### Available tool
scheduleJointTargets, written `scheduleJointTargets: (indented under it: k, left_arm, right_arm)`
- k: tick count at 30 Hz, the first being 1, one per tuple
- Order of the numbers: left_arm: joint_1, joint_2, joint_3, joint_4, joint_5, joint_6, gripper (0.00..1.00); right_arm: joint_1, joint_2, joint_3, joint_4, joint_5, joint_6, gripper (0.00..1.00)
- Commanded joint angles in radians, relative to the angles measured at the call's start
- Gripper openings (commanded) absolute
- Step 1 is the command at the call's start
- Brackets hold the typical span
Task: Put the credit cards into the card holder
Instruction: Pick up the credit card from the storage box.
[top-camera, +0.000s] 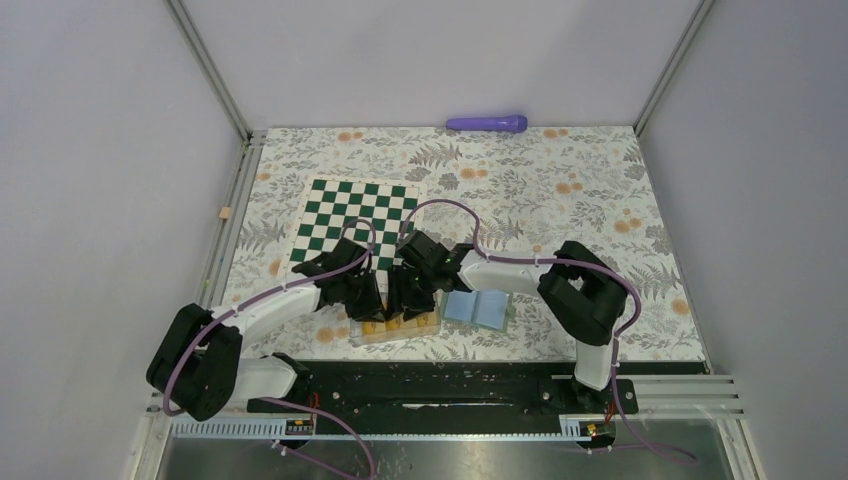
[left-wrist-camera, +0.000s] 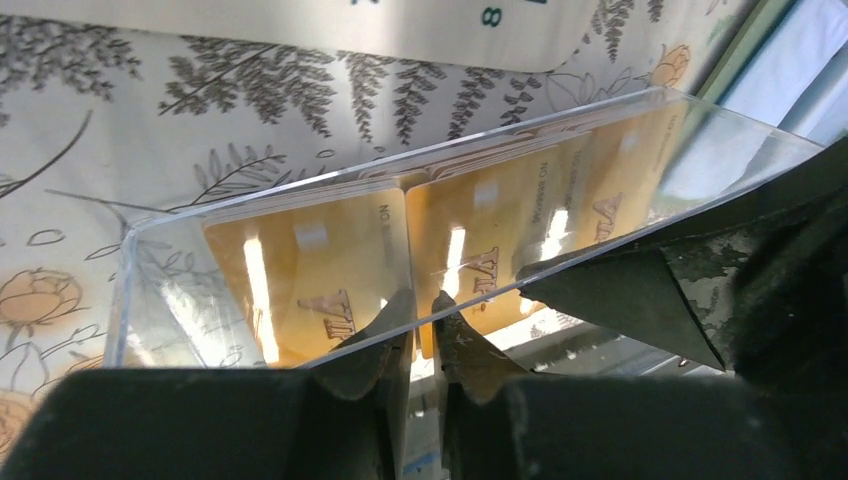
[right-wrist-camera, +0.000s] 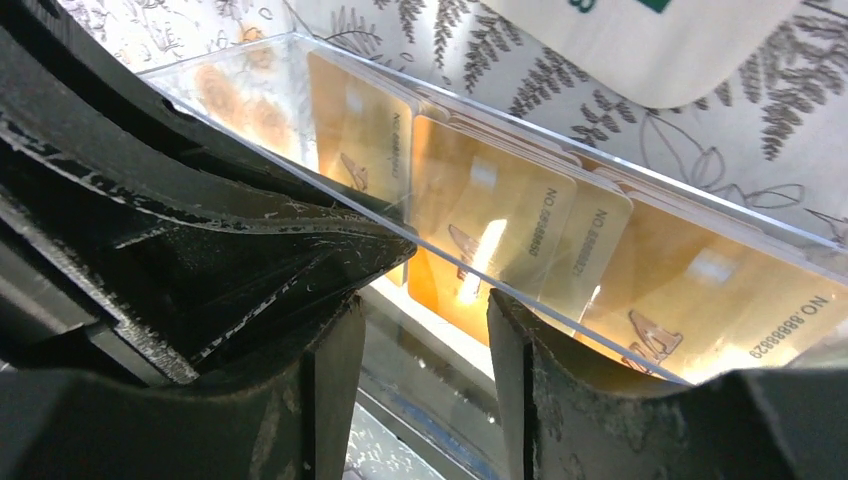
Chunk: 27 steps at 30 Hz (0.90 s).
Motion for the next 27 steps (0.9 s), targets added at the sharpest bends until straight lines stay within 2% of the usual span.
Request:
scheduleJointTargets:
  k: [1,8,17,21,25,27]
  left_arm:
    - [-0.033,0.081,-0.047,0.036,-0.096,-0.008,0.13]
    - [-0.05,0.095,-0.048,0.037,-0.114,-0.006,0.12]
    - [-0.085,0.154,-0.034,0.04,-0.138,-0.011,0.08]
    - [-0.095,0.169,-0.032,0.048,-0.139,-0.011,0.04]
    - [-0.098,0.179,-0.039,0.055,-0.139,-0.011,0.02]
    - [-0.1,0.179,-0.041,0.059,-0.138,-0.011,0.02]
  right_arm:
    - [0.003,-0.028,-0.021,-0.087,0.096,-0.035,0.56]
    - [0.003,-0.07,-0.017,-0.165,0.179,-0.077,0.61]
    - [0.003,-0.014,-0.024,-0.099,0.09,-0.057,0.59]
    - [0.003,-0.013,-0.056,-0.022,0.039,-0.018,0.56]
    - [-0.002,-0.058,-0.115,0.073,0.027,0.026,0.43]
    - [-0.008,-0.093,-0.156,0.135,0.025,0.052,0.4]
